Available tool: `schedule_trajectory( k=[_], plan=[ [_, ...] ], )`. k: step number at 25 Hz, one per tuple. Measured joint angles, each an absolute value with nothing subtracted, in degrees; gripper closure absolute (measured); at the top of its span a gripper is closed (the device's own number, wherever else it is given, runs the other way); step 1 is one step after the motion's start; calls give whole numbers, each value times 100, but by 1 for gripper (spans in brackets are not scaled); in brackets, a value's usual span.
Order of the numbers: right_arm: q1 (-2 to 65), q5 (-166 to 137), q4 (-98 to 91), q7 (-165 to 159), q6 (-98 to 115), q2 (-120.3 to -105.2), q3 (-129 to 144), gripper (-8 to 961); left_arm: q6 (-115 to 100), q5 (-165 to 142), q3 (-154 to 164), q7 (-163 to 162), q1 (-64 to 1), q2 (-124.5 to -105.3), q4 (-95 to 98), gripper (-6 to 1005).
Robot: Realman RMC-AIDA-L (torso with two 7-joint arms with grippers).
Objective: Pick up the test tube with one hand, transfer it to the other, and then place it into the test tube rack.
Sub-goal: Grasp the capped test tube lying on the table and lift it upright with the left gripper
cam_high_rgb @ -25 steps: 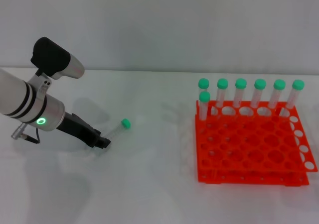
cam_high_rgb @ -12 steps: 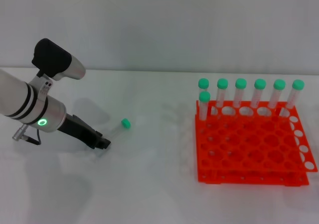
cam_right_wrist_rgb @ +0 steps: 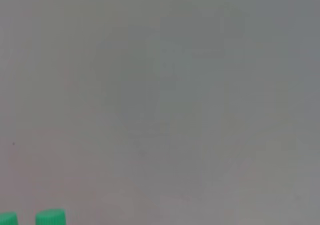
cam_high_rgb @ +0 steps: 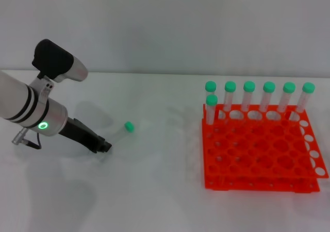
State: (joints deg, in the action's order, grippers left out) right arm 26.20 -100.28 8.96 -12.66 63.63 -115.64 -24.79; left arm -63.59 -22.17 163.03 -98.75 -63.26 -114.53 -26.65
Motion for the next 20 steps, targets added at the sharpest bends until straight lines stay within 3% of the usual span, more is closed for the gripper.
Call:
schedule_trajectory(
  k=[11,20],
  plan=[
    [2685,-10028,896,-1254,6358,-11558,-2522,83,-5922,-226,16303,-8673,-6190,-11490,-2716,793],
    [2714,-10028,897,-1316,6278,-11555,-2723,84,-6527,3349,16304,-5673,-5347,-11857,-2619,786]
  ],
)
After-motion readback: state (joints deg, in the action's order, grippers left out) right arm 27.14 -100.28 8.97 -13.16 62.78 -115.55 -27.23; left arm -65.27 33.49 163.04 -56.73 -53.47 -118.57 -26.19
